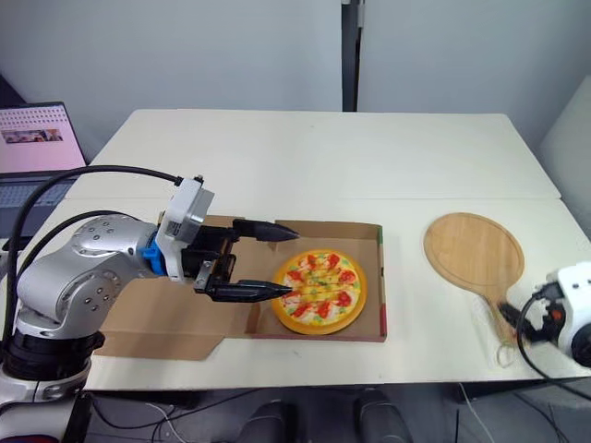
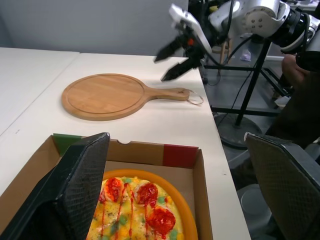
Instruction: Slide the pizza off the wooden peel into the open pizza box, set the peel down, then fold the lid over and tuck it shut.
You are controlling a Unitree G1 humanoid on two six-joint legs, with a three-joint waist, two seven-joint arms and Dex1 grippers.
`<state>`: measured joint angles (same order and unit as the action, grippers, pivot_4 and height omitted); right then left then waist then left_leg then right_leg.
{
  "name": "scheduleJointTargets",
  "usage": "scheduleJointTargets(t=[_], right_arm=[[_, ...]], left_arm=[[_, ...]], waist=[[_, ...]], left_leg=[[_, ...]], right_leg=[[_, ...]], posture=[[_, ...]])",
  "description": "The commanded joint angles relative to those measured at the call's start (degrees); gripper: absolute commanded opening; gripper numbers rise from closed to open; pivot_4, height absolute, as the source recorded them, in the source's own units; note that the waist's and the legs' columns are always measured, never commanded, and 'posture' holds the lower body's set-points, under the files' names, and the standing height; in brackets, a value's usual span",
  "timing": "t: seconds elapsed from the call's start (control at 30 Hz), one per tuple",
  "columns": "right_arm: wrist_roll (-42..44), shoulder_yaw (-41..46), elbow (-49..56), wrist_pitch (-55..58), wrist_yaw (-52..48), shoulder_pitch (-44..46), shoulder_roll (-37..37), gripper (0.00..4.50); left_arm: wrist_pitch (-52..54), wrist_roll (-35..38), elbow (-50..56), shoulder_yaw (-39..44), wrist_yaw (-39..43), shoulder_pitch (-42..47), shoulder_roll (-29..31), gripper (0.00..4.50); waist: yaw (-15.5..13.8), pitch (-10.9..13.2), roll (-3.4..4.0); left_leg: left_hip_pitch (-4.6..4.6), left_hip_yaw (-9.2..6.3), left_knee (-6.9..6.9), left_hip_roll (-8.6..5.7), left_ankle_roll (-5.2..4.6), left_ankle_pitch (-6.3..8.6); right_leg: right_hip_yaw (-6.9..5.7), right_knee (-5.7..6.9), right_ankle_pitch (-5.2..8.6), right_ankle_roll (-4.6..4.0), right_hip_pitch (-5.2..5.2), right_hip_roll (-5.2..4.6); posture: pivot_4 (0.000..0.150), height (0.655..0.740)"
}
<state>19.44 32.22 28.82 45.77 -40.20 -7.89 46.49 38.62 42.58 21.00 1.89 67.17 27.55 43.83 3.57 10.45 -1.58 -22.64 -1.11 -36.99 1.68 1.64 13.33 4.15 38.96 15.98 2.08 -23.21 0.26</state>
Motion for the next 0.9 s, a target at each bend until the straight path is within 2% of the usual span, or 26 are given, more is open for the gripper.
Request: scheduleJointTargets(t=[0.03,0.13,0.3,0.43,0.53,0.63,0.73,0.8,0.9], right_arm=[[0.79,-5.53,-0.2,-7.09,-2.88,6.06,1.84,4.48],[1.84,-12.77,-1.07,-11.13,-6.82,14.32,2.8,4.48],[5.36,-23.59,-2.95,-12.19,-13.92,27.62,2.35,4.48],[6.81,-31.5,-5.81,-11.31,-18.05,36.98,0.1,4.48],[6.58,-35.97,-9.11,-11.82,-20.41,41.16,-1.58,4.48],[6.87,-38.46,-10.78,-12.68,-22.38,43.46,-3.17,4.48],[7.32,-40.09,-11.5,-13.03,-24.1,45.15,-4.54,4.48],[7.41,-40.98,-11.78,-13.26,-25.26,46.06,-5.22,4.48],[6.8,-41.88,-12.51,-14.12,-26.3,46.89,-5.83,4.48]], left_arm=[[-0.78,-0.67,1.99,4.38,-5.58,-2.81,-0.1,4.5],[0.65,1.31,4.6,10.14,-11.5,-9.27,-0.95,4.5],[6.57,9.27,7.84,22.03,-21.2,-21.03,-2.84,4.5],[11.32,21.97,11.0,32.82,-34.63,-31.46,-8.63,4.5],[11.57,36.32,14.11,39.11,-45.67,-42.47,-13.18,4.5],[9.45,46.71,14.49,42.62,-53.25,-52.41,-16.55,4.5],[7.3,54.72,13.22,44.69,-57.45,-60.87,-19.04,4.5],[6.18,59.18,11.87,45.27,-59.46,-65.55,-20.26,4.5],[5.02,62.76,10.28,44.62,-60.87,-70.18,-21.37,4.5]], waist=[[-0.24,0.0,-0.04],[-0.29,0.02,-0.04],[-0.43,0.06,-0.1],[-0.65,0.04,-0.18],[-0.75,0.0,-0.31],[-1.2,-0.01,-0.38],[-1.41,-0.02,-0.39],[-1.65,-0.02,-0.39],[-1.75,-0.04,-0.42]], left_leg=[[0.0,-0.05,0.01,0.0,0.0,0.0],[-0.05,-0.09,0.03,0.01,0.0,0.0],[-0.1,-0.18,0.02,0.07,0.0,0.01],[-0.1,-0.23,0.0,0.15,0.0,0.0],[-0.13,-0.35,0.01,0.13,-0.01,0.01],[-0.14,-0.44,0.0,0.03,-0.01,0.02],[-0.1,-0.39,0.0,0.01,-0.01,0.01],[-0.09,-0.36,-0.02,-0.01,-0.01,0.01],[-0.09,-0.25,-0.01,-0.02,0.0,0.01]], right_leg=[[-0.04,0.0,0.0,0.0,0.01,0.0],[-0.05,-0.02,0.01,-0.01,0.0,0.02],[-0.11,-0.03,0.0,-0.02,-0.04,-0.11],[-0.12,-0.02,0.0,-0.02,-0.01,-0.34],[-0.1,-0.08,-0.01,-0.01,-0.02,-0.77],[-0.1,-0.08,-0.15,-0.26,-0.02,-1.07],[-0.16,-0.08,-0.1,-0.23,-0.02,-1.08],[-0.17,-0.09,0.08,-0.11,-0.01,-1.07],[-0.2,-0.1,0.32,-0.53,-0.01,-1.05]], posture=[[0.15,0.7306],[0.15,0.7306],[0.15,0.7306],[0.15,0.7306],[0.15,0.7306],[0.15,0.7306],[0.15,0.7306],[0.15,0.7306],[0.15,0.7306]])
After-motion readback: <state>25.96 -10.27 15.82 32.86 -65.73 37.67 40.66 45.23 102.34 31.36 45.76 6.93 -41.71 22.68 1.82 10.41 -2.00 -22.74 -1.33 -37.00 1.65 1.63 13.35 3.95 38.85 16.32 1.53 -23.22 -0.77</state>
